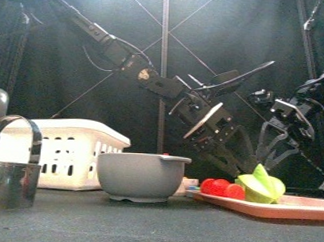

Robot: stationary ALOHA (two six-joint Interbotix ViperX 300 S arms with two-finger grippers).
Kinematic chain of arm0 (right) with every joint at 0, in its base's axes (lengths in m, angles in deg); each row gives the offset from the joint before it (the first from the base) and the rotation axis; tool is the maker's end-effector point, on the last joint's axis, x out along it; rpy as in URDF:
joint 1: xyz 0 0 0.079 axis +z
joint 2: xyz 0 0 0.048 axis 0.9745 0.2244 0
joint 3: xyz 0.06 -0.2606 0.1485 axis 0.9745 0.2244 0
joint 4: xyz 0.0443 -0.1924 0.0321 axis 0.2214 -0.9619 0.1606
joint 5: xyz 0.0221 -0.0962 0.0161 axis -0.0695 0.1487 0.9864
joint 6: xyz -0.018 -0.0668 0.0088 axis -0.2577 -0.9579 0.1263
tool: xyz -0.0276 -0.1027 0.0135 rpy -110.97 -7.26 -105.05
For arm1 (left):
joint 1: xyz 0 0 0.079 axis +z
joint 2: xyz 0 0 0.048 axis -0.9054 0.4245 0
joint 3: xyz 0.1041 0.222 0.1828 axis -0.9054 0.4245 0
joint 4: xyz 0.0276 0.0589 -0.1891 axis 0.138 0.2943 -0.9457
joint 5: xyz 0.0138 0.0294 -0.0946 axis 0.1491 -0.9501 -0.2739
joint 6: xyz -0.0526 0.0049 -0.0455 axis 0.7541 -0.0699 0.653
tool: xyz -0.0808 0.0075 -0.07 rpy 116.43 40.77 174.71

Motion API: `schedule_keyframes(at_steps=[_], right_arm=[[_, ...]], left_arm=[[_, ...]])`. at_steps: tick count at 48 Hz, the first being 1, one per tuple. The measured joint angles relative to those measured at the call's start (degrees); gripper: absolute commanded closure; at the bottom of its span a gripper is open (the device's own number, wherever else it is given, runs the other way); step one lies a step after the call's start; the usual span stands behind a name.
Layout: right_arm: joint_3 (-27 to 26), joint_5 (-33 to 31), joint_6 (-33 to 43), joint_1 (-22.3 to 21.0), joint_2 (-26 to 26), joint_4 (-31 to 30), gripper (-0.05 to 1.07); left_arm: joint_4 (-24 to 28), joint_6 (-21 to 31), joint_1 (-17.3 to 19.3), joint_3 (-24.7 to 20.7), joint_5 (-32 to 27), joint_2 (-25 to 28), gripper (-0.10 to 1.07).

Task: Grab starfruit bottom

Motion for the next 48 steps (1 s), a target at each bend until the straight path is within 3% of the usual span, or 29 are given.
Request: schedule_keyframes(at_steps=[48], right_arm=[[0.00,0.00,0.00,-0.09,0.09,0.00,0.15]], left_arm=[[-0.09,0.09,-0.09,-0.09,0.00,1.49,-0.05]])
